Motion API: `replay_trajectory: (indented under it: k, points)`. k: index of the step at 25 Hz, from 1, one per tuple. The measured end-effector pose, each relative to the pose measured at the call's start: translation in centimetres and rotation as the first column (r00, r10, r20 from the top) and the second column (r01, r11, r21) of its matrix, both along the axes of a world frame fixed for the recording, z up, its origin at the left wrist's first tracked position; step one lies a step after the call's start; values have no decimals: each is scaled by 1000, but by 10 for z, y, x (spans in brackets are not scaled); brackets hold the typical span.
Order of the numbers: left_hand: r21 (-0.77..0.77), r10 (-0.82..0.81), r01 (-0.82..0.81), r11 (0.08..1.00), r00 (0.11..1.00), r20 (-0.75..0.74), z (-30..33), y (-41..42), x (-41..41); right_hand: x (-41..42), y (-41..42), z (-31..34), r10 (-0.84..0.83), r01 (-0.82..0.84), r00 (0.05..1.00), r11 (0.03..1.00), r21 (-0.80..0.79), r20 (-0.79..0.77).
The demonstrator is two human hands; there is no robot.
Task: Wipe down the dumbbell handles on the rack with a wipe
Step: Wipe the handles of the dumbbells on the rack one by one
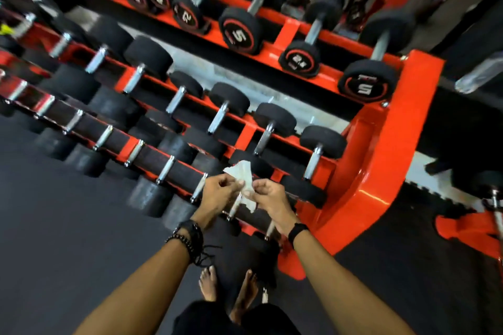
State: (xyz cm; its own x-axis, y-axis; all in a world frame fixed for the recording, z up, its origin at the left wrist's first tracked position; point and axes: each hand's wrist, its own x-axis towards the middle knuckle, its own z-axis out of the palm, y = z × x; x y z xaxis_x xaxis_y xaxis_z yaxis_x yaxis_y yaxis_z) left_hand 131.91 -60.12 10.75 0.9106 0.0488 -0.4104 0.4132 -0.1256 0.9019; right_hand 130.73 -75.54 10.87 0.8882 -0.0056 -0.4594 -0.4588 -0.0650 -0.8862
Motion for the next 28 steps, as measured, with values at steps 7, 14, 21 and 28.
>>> replay_trajectory:
  k: [7, 14, 21, 28]
  points:
    - [77, -129, 112, 991, 954, 272, 76, -17, 51, 47, -42, 76, -84, 146, 940, 976, -164, 332]
    - [-28, -56, 67, 997, 958, 281, 117, -39, 74, 64, -65, 112, -197, 203, 932, 979, 11, 306]
    - [-103, -17, 34, 994, 987, 162, 119, -42, 108, 102, -73, 132, -139, 147, 960, 989, -15, 243]
    - [185, -200, 143, 972, 916, 349, 110, -23, 197, 172, -90, 171, -220, 201, 944, 974, 102, 246]
